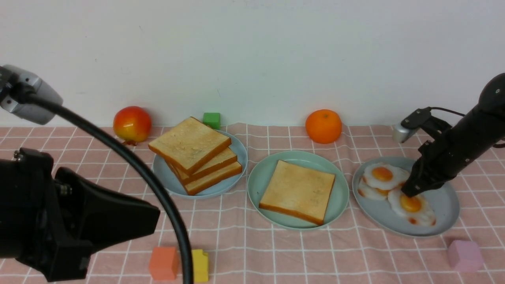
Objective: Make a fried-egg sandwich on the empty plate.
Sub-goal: Use the right arm to grab a fried egg, then use the right arm to place the fried egg on the slice of bread in the middle
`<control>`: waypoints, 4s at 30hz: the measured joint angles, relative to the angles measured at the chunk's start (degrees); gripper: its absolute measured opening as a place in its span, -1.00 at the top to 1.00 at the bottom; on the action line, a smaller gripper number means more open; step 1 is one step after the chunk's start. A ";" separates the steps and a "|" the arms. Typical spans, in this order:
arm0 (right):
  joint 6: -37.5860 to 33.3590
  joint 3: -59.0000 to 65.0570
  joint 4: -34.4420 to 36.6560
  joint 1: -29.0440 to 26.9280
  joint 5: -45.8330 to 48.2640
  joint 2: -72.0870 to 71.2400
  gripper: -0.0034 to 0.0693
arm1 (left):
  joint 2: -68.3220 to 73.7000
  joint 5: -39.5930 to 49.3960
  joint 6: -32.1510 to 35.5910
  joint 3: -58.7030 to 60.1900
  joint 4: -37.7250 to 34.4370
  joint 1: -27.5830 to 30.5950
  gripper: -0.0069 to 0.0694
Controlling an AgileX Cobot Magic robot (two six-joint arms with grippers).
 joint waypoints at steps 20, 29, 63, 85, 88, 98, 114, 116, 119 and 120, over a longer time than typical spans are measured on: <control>46.94 0.69 16.80 -8.24 -0.83 -1.64 0.10 | 0.00 -1.01 0.00 0.00 0.00 0.00 0.38; 47.61 0.69 20.94 -8.24 -3.21 1.54 -0.08 | 0.00 -1.14 0.00 0.00 0.00 0.00 0.37; 33.63 0.69 33.62 -8.29 -1.90 6.76 0.56 | 0.00 -0.53 0.00 0.00 0.04 0.00 0.32; 31.10 0.75 31.63 -12.68 2.34 0.26 0.73 | 0.00 -0.02 0.00 0.00 0.06 0.00 0.29; 30.83 0.80 31.47 -12.54 3.90 -0.54 0.73 | 0.00 -0.32 0.00 0.00 0.06 0.00 0.28; 30.19 0.80 35.55 1.89 3.60 -0.95 0.73 | 1.27 -5.27 0.00 0.00 0.48 0.00 0.24; 30.19 0.80 31.83 10.39 -3.77 2.00 0.62 | 6.67 -10.16 -4.67 0.00 0.72 0.00 0.19; 30.19 0.80 30.99 10.39 -2.87 2.00 0.47 | 6.73 -12.06 -6.81 0.00 0.72 0.00 0.19; 29.73 0.80 30.13 10.39 -0.79 1.80 0.02 | 6.79 -14.78 -10.96 0.00 0.72 0.00 0.19; 29.22 0.80 29.99 10.39 -0.35 1.39 -0.09 | 6.86 -15.39 -12.21 0.00 0.72 0.00 0.19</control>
